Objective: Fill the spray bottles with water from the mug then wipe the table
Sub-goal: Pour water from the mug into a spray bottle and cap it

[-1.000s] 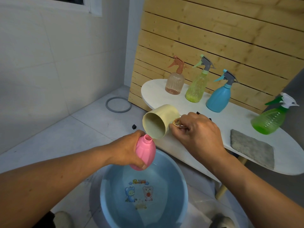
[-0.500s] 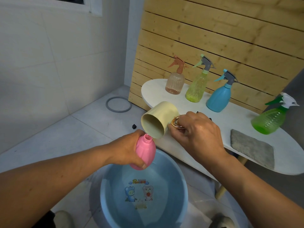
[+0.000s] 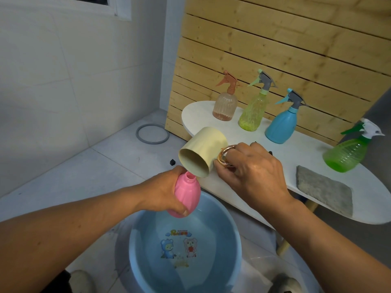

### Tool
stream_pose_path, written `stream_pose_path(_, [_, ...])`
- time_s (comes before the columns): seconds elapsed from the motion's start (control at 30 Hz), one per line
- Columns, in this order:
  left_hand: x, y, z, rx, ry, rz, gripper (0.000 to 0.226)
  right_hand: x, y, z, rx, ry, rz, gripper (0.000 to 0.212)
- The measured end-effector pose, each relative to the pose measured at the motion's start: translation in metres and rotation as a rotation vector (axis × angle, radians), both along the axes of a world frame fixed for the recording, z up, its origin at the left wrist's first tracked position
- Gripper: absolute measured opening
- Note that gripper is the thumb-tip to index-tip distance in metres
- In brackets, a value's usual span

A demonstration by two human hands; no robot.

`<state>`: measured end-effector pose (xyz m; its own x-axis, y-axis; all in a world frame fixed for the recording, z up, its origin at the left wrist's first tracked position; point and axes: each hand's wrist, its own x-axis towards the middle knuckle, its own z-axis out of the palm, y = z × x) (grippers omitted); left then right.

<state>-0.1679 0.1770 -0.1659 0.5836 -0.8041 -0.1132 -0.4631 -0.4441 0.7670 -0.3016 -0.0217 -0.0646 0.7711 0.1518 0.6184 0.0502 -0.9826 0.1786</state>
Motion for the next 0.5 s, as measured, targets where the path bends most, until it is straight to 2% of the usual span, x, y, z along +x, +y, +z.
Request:
stream_pose_path(0.1, [-0.001, 0.0, 0.001, -0.017, -0.001, 0.003, 0.101, -0.001, 0.001, 0.001, 0.017, 0.001, 0.012, 0.033])
stream_pose_path(0.17, [-0.002, 0.0, 0.004, -0.027, 0.001, 0.013, 0.099, -0.001, 0.003, 0.001, 0.101, 0.019, -0.017, 0.032])
stream_pose_path(0.23, [-0.003, 0.0, 0.005, -0.038, 0.014, 0.027, 0.096, 0.0, 0.006, 0.003, 0.288, 0.049, -0.072, 0.036])
stream_pose_path(0.4, [-0.006, 0.006, 0.006, -0.07, 0.036, 0.068, 0.092, 0.012, -0.009, -0.003, 0.937, 0.252, -0.138, 0.047])
stream_pose_path(0.5, [-0.005, 0.009, 0.006, -0.093, 0.051, 0.06, 0.091, 0.024, -0.019, -0.016, 1.121, 0.33, -0.162, 0.049])
